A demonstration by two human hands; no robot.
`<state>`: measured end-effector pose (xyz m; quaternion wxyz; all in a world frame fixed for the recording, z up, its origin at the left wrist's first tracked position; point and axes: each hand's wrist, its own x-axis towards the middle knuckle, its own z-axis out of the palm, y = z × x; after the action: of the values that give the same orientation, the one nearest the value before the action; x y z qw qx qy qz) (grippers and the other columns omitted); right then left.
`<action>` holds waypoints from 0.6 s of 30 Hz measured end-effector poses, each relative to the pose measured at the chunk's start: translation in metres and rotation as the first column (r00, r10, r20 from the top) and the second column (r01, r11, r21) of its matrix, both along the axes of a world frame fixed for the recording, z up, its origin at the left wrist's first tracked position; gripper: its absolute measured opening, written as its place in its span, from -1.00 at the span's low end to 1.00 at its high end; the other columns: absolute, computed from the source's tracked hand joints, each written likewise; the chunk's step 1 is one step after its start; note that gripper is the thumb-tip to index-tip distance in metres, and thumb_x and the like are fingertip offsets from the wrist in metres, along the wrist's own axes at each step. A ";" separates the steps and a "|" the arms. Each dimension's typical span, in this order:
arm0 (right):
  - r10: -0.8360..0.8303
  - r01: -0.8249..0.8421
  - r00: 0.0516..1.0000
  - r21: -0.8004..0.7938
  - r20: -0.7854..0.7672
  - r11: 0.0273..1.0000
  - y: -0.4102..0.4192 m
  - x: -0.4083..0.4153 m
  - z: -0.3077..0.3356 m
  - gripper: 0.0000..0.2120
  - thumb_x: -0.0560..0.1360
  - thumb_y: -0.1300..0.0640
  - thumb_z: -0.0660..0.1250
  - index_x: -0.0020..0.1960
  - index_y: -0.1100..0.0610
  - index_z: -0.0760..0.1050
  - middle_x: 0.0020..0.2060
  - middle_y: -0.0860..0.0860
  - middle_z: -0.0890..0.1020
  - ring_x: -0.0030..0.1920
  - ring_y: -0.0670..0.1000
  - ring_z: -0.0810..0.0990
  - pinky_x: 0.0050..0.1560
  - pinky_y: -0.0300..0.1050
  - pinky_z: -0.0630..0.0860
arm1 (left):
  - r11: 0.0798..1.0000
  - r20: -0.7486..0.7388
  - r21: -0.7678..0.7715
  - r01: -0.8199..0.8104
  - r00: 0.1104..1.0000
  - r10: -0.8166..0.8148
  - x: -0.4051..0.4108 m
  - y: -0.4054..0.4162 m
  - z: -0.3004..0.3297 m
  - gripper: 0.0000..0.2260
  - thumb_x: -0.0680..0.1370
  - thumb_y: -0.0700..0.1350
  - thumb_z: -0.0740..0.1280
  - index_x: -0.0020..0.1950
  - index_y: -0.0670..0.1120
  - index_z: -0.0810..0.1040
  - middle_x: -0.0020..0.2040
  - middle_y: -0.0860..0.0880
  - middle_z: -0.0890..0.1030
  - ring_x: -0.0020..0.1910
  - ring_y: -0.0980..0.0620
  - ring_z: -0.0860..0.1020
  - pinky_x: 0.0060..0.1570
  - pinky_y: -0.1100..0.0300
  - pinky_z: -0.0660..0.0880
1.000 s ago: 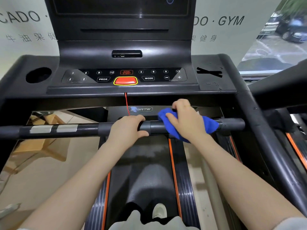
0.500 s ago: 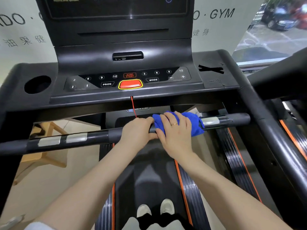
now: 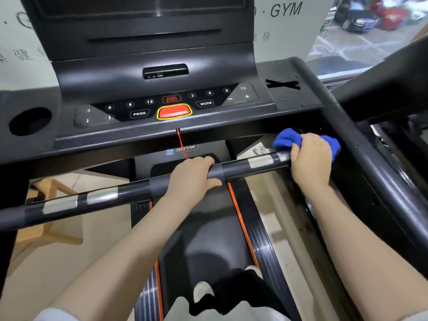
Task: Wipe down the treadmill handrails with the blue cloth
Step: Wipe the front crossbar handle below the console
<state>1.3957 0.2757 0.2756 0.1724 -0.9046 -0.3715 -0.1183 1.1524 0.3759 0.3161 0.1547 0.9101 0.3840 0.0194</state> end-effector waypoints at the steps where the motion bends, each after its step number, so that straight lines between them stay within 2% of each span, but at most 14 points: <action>1: -0.018 0.019 1.000 -0.014 0.024 1.000 0.004 -0.011 -0.003 -0.79 0.47 0.13 0.19 -0.09 0.27 0.48 -0.14 0.25 0.57 -0.09 0.29 0.51 0.01 0.13 0.35 | 1.000 -0.017 0.007 0.007 1.000 -0.007 0.001 0.000 0.000 -0.61 0.49 0.09 0.33 0.24 -0.06 0.42 0.15 -0.07 0.55 0.12 -0.11 0.50 -0.04 0.07 0.42; 2: 0.004 -0.002 0.999 -0.025 0.045 1.000 0.007 -0.025 -0.006 -0.74 0.48 0.08 0.14 -0.07 0.25 0.49 -0.14 0.23 0.58 -0.09 0.28 0.51 0.02 0.12 0.33 | 1.000 -0.034 0.012 0.010 0.999 -0.009 0.003 0.000 0.000 -0.62 0.49 0.08 0.33 0.23 -0.07 0.42 0.14 -0.08 0.55 0.11 -0.11 0.50 -0.04 0.07 0.41; 4: 0.155 -0.155 0.987 -0.015 0.029 0.988 0.016 -0.057 -0.009 -0.65 0.48 0.01 0.05 -0.04 0.21 0.51 -0.14 0.18 0.60 -0.09 0.24 0.50 0.03 0.12 0.29 | 1.000 -0.065 0.002 -0.001 0.998 0.002 0.008 -0.001 0.001 -0.64 0.49 0.05 0.32 0.21 -0.09 0.41 0.14 -0.08 0.53 0.09 -0.10 0.50 -0.03 0.08 0.41; 7: 0.380 -0.380 0.924 0.014 -0.031 0.925 0.028 -0.086 -0.006 -0.63 0.48 -0.05 0.06 0.00 0.13 0.55 -0.12 0.08 0.62 -0.08 0.19 0.53 0.02 0.07 0.36 | 0.999 -0.038 -0.050 -0.009 0.999 0.008 0.023 -0.002 0.006 -0.70 0.46 -0.02 0.29 0.13 -0.12 0.45 0.07 -0.10 0.56 0.06 -0.12 0.50 -0.03 0.05 0.44; 10: 0.568 -0.570 0.821 -0.016 -0.059 0.822 0.023 -0.069 0.000 -0.60 0.49 -0.10 0.09 0.13 0.08 0.55 -0.03 0.03 0.63 -0.01 0.14 0.56 0.03 0.02 0.42 | 0.994 0.069 -0.112 -0.011 0.997 0.019 0.043 -0.007 0.009 -0.71 0.44 0.04 0.30 0.04 -0.13 0.48 -0.02 -0.08 0.57 0.01 -0.11 0.53 -0.08 0.05 0.48; 12: 0.627 -0.629 0.778 -0.061 -0.040 0.775 0.014 -0.041 0.000 -0.59 0.49 -0.07 0.09 0.16 0.11 0.54 0.00 0.04 0.64 -0.01 0.14 0.58 0.01 0.01 0.45 | 0.990 0.076 -0.141 -0.001 0.997 0.011 0.055 -0.011 0.008 -0.64 0.45 0.08 0.31 0.13 -0.11 0.46 0.06 -0.07 0.56 0.06 -0.10 0.52 0.00 0.01 0.49; 15: 0.526 -0.519 0.848 -0.104 0.063 0.849 0.001 0.010 0.004 -0.66 0.48 0.01 0.07 0.00 0.14 0.56 -0.17 0.09 0.64 -0.17 0.19 0.60 -0.16 0.01 0.46 | 0.987 -0.002 -0.151 0.058 0.998 -0.059 0.066 -0.014 0.007 -0.55 0.46 0.14 0.31 0.27 -0.05 0.41 0.19 -0.05 0.52 0.15 -0.09 0.50 0.12 0.00 0.46; 18: 0.255 -0.228 0.952 -0.160 0.172 0.960 -0.012 0.053 0.011 -0.66 0.47 0.03 0.03 -0.21 0.16 0.51 -0.34 0.12 0.60 -0.26 0.21 0.55 -0.23 0.00 0.37 | 0.985 -0.030 -0.145 0.093 0.995 -0.098 0.069 -0.008 0.008 -0.60 0.46 0.13 0.33 0.23 -0.04 0.47 0.17 -0.02 0.57 0.12 -0.05 0.52 0.09 0.04 0.47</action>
<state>1.4486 0.2642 0.2866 0.0861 -0.8465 -0.5017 -0.1562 1.2209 0.3674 0.3238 0.2131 0.9141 0.3433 -0.0326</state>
